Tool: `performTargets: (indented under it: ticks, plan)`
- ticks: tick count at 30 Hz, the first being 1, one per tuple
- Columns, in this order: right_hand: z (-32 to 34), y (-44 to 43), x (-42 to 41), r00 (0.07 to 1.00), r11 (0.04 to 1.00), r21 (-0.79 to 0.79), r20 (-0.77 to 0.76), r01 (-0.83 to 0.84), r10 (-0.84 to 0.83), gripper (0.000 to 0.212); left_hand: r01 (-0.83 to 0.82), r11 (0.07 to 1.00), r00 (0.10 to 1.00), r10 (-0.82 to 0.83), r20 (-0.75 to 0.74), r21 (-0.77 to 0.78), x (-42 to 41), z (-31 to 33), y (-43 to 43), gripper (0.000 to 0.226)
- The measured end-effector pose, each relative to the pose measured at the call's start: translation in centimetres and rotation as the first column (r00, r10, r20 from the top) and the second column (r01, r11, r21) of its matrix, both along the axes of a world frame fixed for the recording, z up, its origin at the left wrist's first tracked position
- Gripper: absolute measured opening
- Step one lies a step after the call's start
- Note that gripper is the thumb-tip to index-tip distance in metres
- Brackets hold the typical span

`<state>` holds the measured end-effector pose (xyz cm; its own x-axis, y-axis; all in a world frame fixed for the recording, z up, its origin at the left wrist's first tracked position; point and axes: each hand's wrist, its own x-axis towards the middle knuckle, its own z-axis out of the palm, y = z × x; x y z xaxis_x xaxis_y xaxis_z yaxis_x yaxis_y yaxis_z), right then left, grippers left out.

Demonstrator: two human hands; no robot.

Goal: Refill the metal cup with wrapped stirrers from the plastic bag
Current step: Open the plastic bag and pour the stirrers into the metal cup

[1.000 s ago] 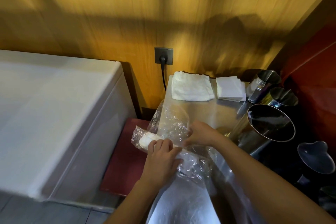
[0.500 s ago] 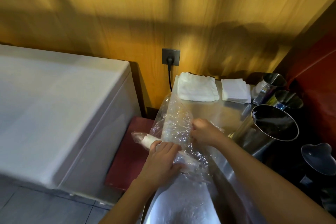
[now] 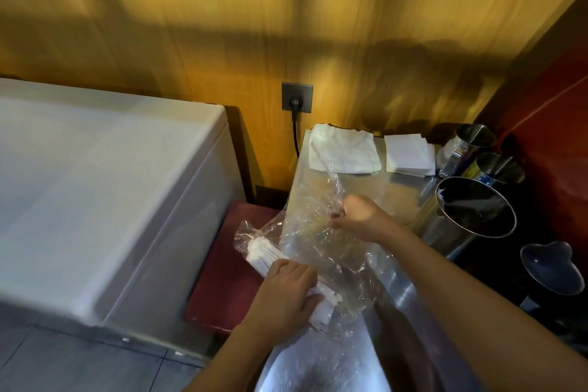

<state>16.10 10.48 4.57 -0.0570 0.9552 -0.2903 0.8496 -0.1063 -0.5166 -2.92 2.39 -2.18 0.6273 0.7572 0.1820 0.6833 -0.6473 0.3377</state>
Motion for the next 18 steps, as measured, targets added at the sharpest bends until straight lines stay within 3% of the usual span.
performTargets:
  ticks: [3,5,7,9,12,14,15,17,18]
  plan:
    - [0.7,0.2,0.0,0.999,0.997,0.065,0.013,-0.040,0.039,0.045,-0.034,0.999,0.999,0.035,0.035,-0.019,0.2,0.6,0.4,0.027]
    - [1.4,0.2,-0.1,0.997,0.992,0.105,0.008,-0.076,0.076,0.050,-0.131,0.989,0.972,0.141,0.189,-0.064,0.2,1.8,1.2,0.018]
    - [2.3,0.0,-0.1,0.993,0.982,0.154,0.025,-0.114,0.112,0.050,-0.260,0.958,0.872,0.286,0.398,-0.118,0.1,3.7,2.9,0.003]
    - [3.1,-0.1,0.1,0.987,0.968,0.193,0.053,-0.162,0.155,0.048,-0.357,0.908,0.709,0.417,0.569,-0.220,-0.3,5.2,5.5,0.018]
    - [4.3,-0.4,0.1,0.971,0.947,0.215,0.072,-0.239,0.229,0.038,-0.267,0.843,0.570,0.529,0.628,-0.468,-1.2,7.2,9.9,0.081]
    - [4.7,-0.6,0.2,0.962,0.937,0.218,0.078,-0.274,0.263,0.033,-0.128,0.810,0.614,0.518,0.596,-0.572,-1.5,7.8,12.0,0.112]
    - [4.9,-0.7,0.2,0.957,0.932,0.217,0.089,-0.289,0.276,0.032,-0.076,0.791,0.664,0.494,0.561,-0.607,-1.6,7.8,12.8,0.116]
    - [5.2,-1.0,0.4,0.953,0.926,0.230,0.114,-0.299,0.279,0.032,0.032,0.736,0.725,0.448,0.523,-0.676,-1.6,7.6,13.8,0.106]
    - [5.3,-1.2,0.4,0.952,0.923,0.240,0.131,-0.301,0.276,0.032,0.087,0.715,0.732,0.427,0.532,-0.694,-1.5,7.4,14.0,0.089]
